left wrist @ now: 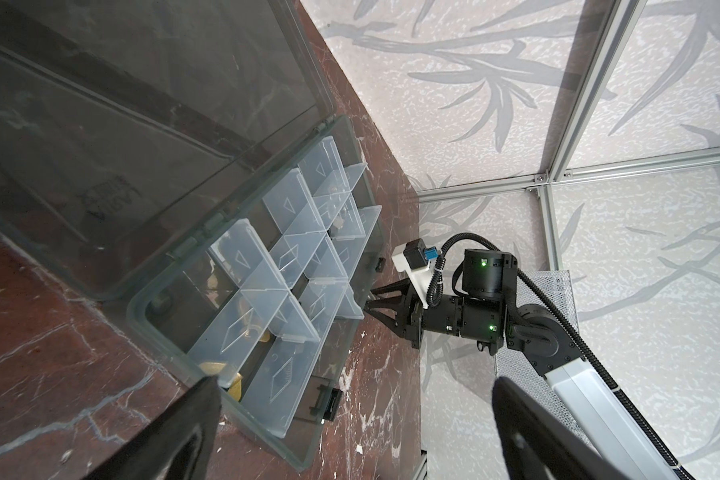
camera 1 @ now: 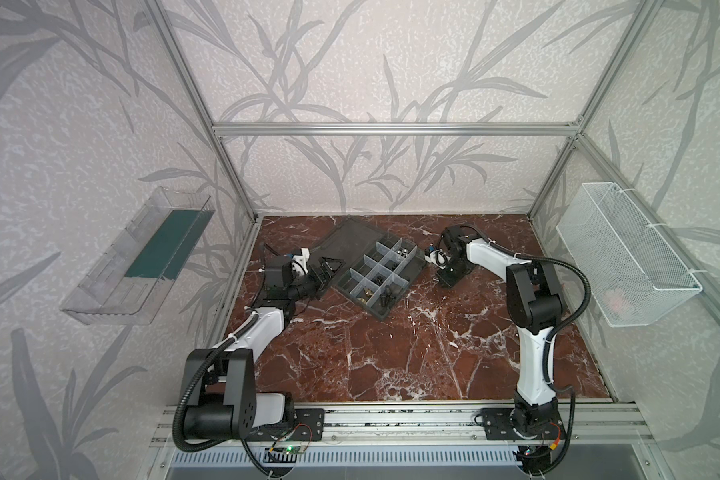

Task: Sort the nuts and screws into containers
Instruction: 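Carry the silver hex bolt with the right gripper over an empty compartment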

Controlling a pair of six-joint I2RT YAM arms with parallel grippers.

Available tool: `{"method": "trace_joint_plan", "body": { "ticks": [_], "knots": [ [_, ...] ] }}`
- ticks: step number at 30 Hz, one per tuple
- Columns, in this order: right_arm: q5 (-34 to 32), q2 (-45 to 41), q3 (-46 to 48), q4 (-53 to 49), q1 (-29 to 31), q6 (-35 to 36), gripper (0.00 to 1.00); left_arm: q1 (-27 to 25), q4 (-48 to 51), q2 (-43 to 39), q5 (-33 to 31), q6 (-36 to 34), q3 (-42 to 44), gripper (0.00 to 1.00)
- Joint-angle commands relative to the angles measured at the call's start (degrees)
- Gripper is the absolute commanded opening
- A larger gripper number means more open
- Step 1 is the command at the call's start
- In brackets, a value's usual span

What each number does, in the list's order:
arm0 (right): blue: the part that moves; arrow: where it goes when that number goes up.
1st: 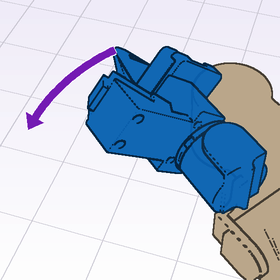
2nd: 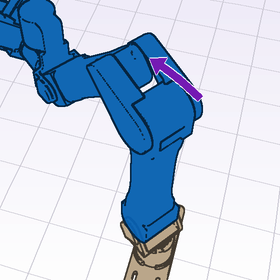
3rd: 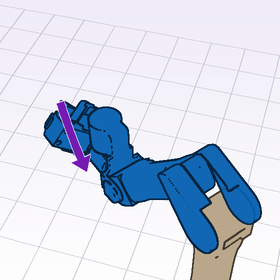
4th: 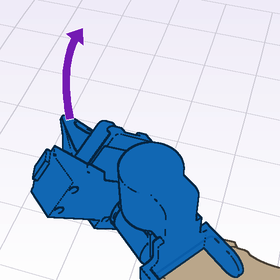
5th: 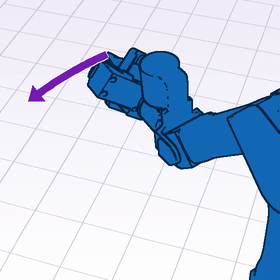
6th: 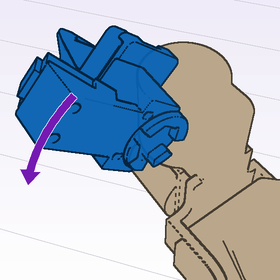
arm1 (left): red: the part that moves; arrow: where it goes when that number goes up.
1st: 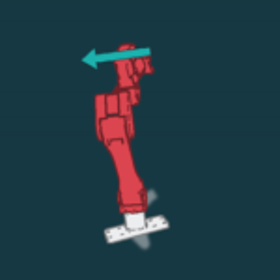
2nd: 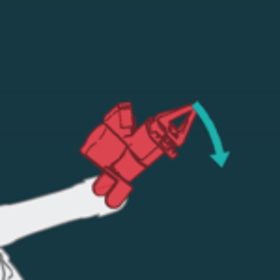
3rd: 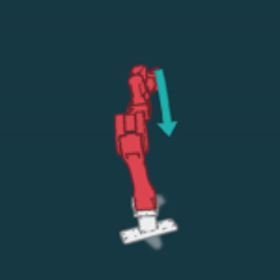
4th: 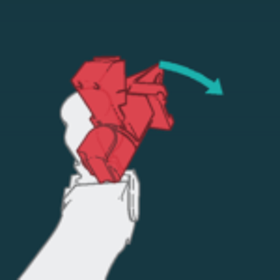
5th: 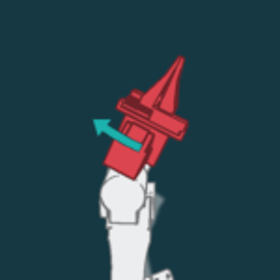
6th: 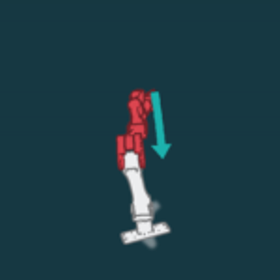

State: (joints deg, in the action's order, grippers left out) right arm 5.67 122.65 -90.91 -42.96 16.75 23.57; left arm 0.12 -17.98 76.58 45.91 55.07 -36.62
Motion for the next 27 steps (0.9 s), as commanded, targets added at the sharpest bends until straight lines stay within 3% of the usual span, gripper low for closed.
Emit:
{"method": "trace_joint_plan", "body": {
  "ticks": [1,7,16,21,27],
  "knots": [
    [1.27,-0.57,1.26,-2.13,-0.25,-1.16,0.16,0.30,-0.25,-1.39,-0.34,-0.61,-0.60,0.99],
    [0.28,-7.63,2.68,-0.47,-0.83,-6.28,0.03,0.30,-0.04,-1.54,-0.29,-0.74,-0.64,0.99],
    [3.59,-18.78,2.44,-0.75,-2.16,-8.28,0.01,0.27,-0.30,-1.30,-0.04,-0.69,-0.93,0.99],
    [9.60,-19.09,0.47,1.27,-1.86,-7.66,0.02,0.31,-0.65,-1.00,0.08,-0.50,-1.10,1.00],
    [8.68,-15.60,-3.90,1.30,0.91,-6.38,0.02,0.40,-0.59,-1.33,0.14,-0.43,-0.99,0.99]
  ]
}}
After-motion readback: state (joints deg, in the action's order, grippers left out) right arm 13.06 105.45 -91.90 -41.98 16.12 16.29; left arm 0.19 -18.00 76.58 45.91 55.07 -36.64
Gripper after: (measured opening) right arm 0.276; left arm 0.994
